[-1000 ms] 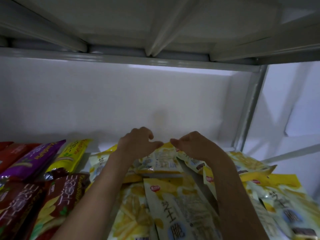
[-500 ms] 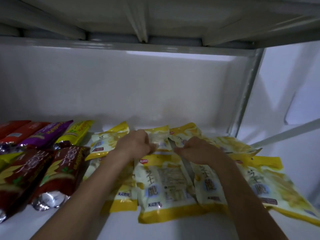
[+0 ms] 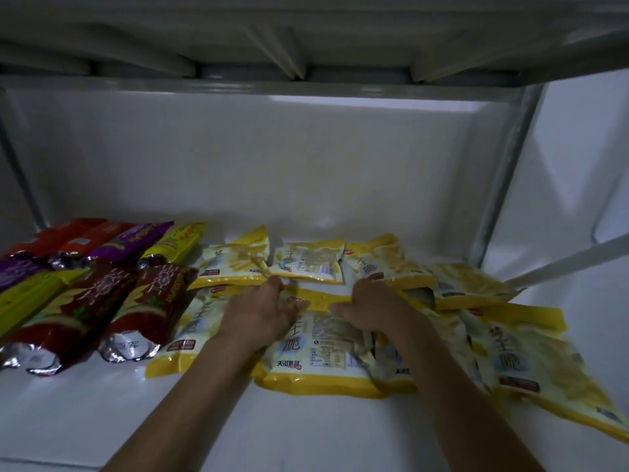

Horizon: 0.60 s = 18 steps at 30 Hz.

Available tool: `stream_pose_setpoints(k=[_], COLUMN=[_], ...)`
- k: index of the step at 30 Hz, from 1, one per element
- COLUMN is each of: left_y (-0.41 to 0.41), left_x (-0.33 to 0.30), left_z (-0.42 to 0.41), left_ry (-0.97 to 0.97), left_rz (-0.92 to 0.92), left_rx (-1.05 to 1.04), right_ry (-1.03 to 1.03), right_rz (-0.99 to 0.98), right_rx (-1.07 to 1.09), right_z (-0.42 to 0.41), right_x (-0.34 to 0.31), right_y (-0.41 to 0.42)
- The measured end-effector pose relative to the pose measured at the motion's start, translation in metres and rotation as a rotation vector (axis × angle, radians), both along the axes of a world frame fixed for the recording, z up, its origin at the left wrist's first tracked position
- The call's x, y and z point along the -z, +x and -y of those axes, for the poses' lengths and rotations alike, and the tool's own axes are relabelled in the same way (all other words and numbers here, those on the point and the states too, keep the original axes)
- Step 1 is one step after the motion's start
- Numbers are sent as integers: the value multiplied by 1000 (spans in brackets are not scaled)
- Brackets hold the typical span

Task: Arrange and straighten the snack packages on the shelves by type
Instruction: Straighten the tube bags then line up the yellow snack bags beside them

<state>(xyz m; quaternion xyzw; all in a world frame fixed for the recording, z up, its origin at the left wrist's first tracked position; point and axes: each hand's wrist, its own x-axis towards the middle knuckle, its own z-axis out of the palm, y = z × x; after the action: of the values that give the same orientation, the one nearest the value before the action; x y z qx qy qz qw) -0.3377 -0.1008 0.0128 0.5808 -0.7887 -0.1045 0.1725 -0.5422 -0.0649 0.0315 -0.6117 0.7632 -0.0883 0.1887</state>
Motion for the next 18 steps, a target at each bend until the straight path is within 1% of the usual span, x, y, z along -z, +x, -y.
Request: stream_pose_setpoints(k=[2, 5, 9, 11, 13, 15, 18], left_y=[-2, -5, -7, -6, -5, -4, -2], left_x=[1, 4, 4, 2, -2, -7, -9], left_z=[-1, 1, 7, 9, 9, 9, 9], left_ry=[-7, 9, 129, 181, 221, 250, 270], left_rz=[15, 56, -106, -249, -453, -630, -884], left_rx=[-17, -28, -50, -46, -34, -40, -70], right_ry=[-33, -58, -56, -44, -31, -75, -176], right_rz=[36, 26, 33, 63, 106, 150, 271], right_rx=[21, 64, 66, 96, 81, 64, 56], right_z=[2, -1, -4, -7, -11, -15, -21], right_x=[2, 3, 5, 3, -4, -9, -13], right_y=[0, 1, 2, 1, 2, 1, 1])
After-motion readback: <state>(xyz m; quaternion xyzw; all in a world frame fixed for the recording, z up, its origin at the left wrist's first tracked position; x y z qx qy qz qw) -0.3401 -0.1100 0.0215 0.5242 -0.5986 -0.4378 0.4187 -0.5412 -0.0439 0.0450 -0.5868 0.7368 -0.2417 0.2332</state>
